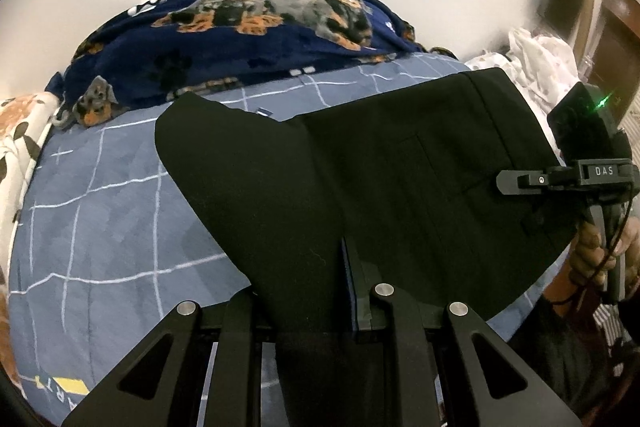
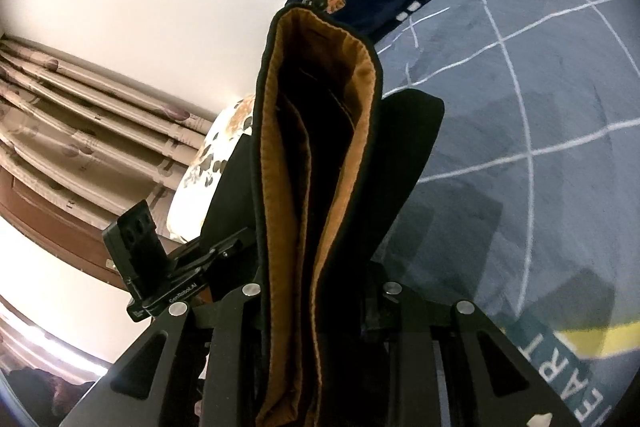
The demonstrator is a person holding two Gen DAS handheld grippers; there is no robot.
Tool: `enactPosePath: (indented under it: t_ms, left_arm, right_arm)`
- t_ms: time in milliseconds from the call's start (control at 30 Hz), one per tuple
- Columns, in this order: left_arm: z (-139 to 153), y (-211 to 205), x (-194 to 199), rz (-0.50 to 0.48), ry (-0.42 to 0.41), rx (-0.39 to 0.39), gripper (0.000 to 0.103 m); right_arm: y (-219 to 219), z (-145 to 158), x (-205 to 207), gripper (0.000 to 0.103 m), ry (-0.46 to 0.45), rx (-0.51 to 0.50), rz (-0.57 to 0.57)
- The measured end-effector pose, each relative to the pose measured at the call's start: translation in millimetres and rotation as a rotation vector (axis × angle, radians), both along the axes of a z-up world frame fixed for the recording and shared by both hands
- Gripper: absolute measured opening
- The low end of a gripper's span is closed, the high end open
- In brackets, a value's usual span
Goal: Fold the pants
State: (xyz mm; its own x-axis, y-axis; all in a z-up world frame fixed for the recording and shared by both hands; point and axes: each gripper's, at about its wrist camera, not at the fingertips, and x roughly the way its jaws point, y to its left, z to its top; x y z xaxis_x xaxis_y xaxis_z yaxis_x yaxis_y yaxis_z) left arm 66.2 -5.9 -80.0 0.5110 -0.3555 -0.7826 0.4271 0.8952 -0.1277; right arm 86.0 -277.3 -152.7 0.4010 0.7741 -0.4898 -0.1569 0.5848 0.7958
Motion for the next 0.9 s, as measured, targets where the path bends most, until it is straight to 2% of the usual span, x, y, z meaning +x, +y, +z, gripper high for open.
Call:
enactPosePath:
  t_ms: [900]
  left_arm:
    - [-9.5,51.8,130.1,0.131,-0.029,-0.009,0.018]
  right_arm:
    - [45.3,-7.5,138.4,0.024,0.023,0.024,0.020]
